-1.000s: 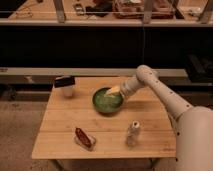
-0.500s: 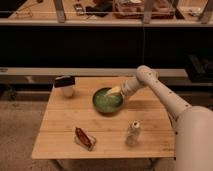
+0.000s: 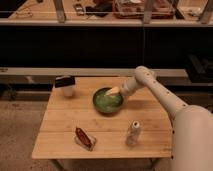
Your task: Drag the ceramic bowl in a circle
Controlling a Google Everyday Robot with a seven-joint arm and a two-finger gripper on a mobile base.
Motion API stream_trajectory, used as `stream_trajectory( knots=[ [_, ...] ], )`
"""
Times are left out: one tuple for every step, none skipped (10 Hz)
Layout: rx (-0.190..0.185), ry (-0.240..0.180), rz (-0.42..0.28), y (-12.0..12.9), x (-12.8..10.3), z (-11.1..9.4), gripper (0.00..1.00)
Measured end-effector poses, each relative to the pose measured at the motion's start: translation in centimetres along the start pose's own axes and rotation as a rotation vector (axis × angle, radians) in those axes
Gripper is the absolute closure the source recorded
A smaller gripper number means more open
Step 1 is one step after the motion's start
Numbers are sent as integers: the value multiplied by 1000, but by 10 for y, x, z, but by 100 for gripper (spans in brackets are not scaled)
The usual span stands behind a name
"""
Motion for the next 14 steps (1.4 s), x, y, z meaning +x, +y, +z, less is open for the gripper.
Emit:
stream_trajectory(
  knots=[
    [1, -1, 1, 0, 0, 2, 20],
    [4, -3, -1, -1, 1, 4, 20],
    [4, -4, -2, -1, 2, 5, 20],
    [5, -4, -2, 0, 2, 5, 20],
    [3, -6, 0, 1, 2, 6, 22],
    [-2, -10, 1, 3, 1, 7, 30],
    [-8, -12, 9, 6, 1, 8, 39],
    [-16, -14, 22, 10, 1, 9, 50],
    [-26, -16, 38, 13, 0, 10, 60],
    [-33, -15, 51, 16, 0, 9, 68],
    [-43, -7, 64, 19, 1, 5, 80],
    [-51, 0, 69, 21, 2, 1, 90],
    [-57, 6, 73, 23, 3, -2, 96],
    [-67, 12, 78, 24, 3, -6, 100]
  ],
)
